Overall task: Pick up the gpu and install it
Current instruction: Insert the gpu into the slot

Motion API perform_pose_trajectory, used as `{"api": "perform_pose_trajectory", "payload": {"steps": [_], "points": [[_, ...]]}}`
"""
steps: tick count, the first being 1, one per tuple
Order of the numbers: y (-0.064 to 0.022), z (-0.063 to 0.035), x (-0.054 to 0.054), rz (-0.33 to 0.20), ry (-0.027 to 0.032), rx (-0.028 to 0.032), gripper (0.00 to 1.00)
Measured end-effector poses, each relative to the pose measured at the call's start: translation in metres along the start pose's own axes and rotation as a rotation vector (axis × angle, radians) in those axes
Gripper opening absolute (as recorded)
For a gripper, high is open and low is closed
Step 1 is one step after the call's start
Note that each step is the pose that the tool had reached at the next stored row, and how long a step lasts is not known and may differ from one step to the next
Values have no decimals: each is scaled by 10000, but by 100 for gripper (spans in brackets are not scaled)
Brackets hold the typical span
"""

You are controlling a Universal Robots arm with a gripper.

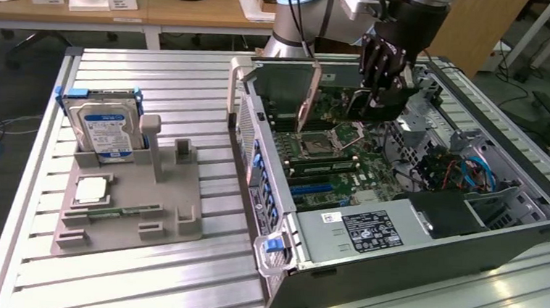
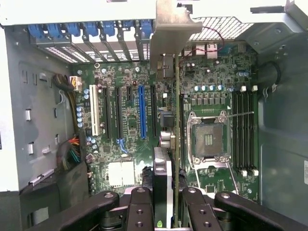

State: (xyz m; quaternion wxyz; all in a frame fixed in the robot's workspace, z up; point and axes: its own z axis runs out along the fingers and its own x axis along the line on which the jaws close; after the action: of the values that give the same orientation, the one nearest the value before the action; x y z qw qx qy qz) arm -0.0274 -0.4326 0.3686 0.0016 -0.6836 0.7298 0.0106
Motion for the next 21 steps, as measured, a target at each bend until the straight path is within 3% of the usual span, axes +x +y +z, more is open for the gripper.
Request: {"api": "perform_pose_trajectory", "payload": {"steps": [12,15,16,21], "points": [[12,175,4,-794,-6,5,28],[28,186,5,-816,-35,263,28],[29,197,5,-816,-40,296,28],[28,279,7,-818,-39,302,28]]}}
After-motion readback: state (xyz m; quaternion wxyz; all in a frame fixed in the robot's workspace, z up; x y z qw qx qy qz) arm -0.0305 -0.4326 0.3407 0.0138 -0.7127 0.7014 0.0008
